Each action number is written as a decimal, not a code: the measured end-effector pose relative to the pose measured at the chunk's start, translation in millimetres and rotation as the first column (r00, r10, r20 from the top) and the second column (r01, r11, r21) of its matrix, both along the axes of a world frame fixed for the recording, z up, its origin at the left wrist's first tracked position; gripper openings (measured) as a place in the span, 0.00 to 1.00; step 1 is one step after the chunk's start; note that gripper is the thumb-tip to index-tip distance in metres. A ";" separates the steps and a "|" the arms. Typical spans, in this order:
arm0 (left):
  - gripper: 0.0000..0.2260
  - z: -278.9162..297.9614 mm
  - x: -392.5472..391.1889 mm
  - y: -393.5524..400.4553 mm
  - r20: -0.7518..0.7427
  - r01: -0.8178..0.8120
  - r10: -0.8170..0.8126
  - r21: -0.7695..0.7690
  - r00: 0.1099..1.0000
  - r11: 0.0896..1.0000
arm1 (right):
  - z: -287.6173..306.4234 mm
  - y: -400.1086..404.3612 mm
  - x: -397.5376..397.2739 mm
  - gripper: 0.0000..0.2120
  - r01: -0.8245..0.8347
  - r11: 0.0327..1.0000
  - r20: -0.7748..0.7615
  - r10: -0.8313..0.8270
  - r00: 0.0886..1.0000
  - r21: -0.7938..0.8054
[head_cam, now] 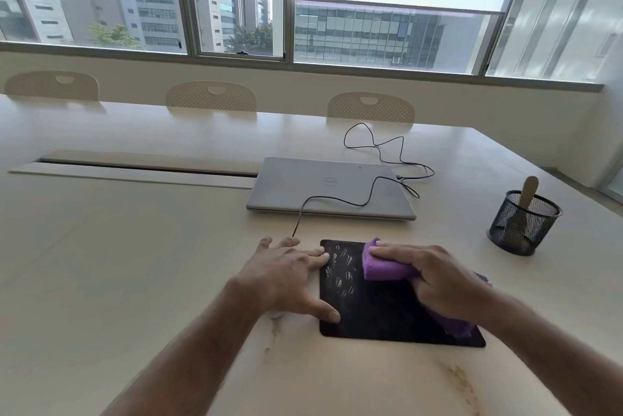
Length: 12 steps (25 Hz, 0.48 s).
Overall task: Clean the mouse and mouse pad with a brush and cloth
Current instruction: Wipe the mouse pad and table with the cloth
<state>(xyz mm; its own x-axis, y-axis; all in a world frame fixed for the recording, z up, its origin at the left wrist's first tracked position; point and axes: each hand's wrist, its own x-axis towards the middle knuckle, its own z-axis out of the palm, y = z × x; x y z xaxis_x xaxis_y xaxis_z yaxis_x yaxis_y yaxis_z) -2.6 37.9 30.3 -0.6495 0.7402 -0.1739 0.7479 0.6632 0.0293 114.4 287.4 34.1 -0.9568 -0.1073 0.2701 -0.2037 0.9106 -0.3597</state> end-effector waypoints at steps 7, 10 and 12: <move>0.51 0.1 -2.0 2.2 0.030 0.012 -0.012 -0.007 0.999 1.000 | -23.7 -22.6 -3.9 0.22 -0.253 0.966 0.175 0.240 0.955 0.055; 0.51 -0.3 -3.9 3.6 0.056 0.004 -0.003 -0.006 0.998 1.000 | -27.5 -22.3 -10.6 0.18 -0.208 0.976 0.092 0.202 0.975 0.065; 0.51 0.1 -4.1 4.6 0.065 -0.010 0.010 -0.005 0.998 1.000 | -32.8 -20.6 -17.9 0.13 -0.186 0.981 0.018 0.185 0.983 0.056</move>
